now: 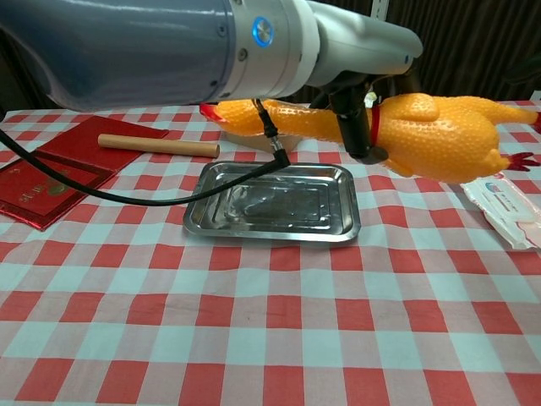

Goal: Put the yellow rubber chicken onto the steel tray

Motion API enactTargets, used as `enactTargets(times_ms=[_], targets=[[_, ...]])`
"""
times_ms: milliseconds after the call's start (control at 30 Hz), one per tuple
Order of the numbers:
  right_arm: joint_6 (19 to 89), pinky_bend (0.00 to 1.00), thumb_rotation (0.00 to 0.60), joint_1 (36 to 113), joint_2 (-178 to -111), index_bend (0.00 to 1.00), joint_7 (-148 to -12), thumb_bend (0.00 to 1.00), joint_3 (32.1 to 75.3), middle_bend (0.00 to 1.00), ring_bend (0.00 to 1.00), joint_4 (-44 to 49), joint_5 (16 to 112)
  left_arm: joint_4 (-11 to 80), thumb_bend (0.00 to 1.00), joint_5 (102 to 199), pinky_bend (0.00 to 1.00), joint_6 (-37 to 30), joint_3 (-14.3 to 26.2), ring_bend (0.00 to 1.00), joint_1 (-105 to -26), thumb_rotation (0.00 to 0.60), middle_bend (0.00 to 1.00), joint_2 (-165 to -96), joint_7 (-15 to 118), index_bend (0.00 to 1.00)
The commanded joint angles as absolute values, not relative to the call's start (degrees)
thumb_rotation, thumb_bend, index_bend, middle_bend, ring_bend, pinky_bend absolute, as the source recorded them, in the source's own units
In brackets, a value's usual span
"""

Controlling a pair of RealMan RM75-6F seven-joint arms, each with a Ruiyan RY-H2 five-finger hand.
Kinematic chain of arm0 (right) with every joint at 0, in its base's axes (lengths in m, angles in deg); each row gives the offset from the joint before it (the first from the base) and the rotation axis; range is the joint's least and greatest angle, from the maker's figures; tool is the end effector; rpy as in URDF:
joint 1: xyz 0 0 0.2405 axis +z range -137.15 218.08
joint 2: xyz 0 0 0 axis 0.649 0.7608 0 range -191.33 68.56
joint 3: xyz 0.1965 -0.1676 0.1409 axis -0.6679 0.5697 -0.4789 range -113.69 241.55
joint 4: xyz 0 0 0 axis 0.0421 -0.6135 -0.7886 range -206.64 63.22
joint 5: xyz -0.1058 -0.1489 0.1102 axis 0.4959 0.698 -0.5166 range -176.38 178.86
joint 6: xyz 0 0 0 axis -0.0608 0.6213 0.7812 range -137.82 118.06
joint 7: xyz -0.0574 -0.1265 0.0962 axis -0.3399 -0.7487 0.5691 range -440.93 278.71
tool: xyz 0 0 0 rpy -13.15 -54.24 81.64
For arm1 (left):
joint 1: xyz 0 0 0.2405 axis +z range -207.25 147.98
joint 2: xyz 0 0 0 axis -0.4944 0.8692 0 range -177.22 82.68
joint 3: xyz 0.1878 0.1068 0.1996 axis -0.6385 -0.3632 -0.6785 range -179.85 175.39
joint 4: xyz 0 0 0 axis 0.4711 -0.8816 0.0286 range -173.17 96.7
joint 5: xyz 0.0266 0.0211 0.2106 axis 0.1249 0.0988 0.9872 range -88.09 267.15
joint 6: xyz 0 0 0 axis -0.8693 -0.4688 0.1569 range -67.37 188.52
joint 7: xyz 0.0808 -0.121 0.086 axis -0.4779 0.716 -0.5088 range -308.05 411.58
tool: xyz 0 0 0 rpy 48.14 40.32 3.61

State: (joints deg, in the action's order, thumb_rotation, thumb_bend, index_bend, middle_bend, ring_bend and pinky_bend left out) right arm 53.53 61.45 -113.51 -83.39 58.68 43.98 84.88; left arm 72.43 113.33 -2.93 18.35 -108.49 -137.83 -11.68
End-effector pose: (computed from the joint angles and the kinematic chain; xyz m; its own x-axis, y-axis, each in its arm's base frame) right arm -0.2182 -0.2701 0.1540 0.3224 -0.2766 0.9053 -0.9251 -0.2947 0.2394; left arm 0.1045 0.3457 -0.0398 0.6785 0.1145 0.7256 0.5738 -0.6993 -0.4262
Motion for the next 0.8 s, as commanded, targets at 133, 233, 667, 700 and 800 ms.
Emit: enactTargets(times_ms=[133,233,667,700,800], targets=[[52.67,0.21,0.600,62.33,-115.14,0.00,-84.75,0.22,58.30,0.03,0.07,43.04,82.84,71.20,0.51,111.19,0.66,-6.69,18.02,0.52,-111.48,0.600,0.59,-141.34,-13.11,0.53],[52.56,0.21,0.600,62.46,-115.34,0.00,-84.80,0.22,58.28,0.03,0.07,42.98,82.59,70.62,0.51,111.00,0.67,-7.86,17.97,0.52,-112.21,0.600,0.60,-142.38,-13.50,0.54],[51.15,0.21,0.600,63.10,-115.41,0.00,-82.07,0.22,59.20,0.03,0.07,43.18,83.61,65.88,0.51,112.99,0.68,-15.75,18.08,0.53,-115.32,0.600,0.60,-150.72,-14.23,0.54],[51.16,0.21,0.600,63.07,-115.31,0.00,-81.74,0.22,59.30,0.03,0.07,43.19,83.84,65.52,0.51,113.15,0.68,-15.98,18.03,0.53,-115.39,0.600,0.60,-151.11,-14.23,0.54],[51.16,0.21,0.600,63.01,-115.18,0.00,-81.02,0.22,59.67,0.03,0.07,43.04,84.65,64.19,0.51,114.08,0.68,-16.63,17.89,0.53,-115.57,0.600,0.60,-152.43,-14.07,0.54]])
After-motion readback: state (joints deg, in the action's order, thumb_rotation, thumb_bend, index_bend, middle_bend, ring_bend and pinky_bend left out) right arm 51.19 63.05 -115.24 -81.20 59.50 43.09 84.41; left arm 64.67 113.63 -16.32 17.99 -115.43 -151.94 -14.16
